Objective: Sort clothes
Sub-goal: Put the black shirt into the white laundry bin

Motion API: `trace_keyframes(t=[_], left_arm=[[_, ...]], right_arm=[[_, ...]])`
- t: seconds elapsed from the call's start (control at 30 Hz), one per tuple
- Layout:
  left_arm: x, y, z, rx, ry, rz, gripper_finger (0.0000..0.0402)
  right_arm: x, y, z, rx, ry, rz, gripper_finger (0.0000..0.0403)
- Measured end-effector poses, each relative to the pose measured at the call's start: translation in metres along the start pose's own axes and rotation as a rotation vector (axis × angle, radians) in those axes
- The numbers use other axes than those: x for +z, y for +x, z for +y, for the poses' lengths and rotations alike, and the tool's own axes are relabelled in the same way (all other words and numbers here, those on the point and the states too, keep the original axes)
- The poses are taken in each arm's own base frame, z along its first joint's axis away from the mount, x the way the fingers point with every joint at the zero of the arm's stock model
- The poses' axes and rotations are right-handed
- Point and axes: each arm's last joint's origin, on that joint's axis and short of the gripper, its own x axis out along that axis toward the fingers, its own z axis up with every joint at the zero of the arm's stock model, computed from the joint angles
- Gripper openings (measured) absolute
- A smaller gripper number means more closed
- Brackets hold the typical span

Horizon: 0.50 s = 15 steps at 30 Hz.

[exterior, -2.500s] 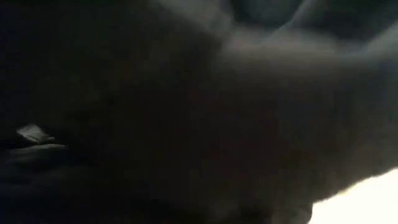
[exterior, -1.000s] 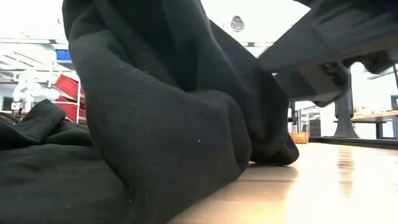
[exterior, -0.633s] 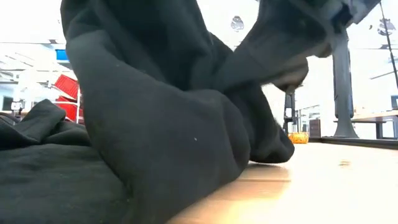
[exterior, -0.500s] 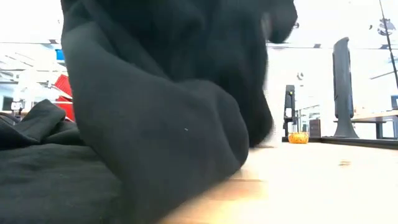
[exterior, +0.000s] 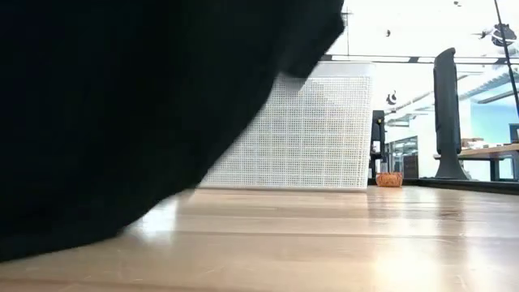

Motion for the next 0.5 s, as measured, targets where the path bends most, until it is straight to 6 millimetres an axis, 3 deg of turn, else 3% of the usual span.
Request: trace_keyframes(t=[0.2,0.33,0.5], left_arm=[[0.044,-0.016,0.022,0.123,0.135,-0.083,0.0000],[0.059,-0.025,0.037,0.214,0.164,-0.065,0.0000],[0.062,-0.031,0.042,0.200,0.199,-0.010,0.0000]], right_arm=[[0.045,-0.019,-0.046,-0.120,-0.097,-0.143,0.0000],[0.055,-0.020,-0.074,-0.166,-0.113,-0.192,0.0000],[0.056,-0.015,-0.091,-0.031,-0.037,-0.239,0.0000]])
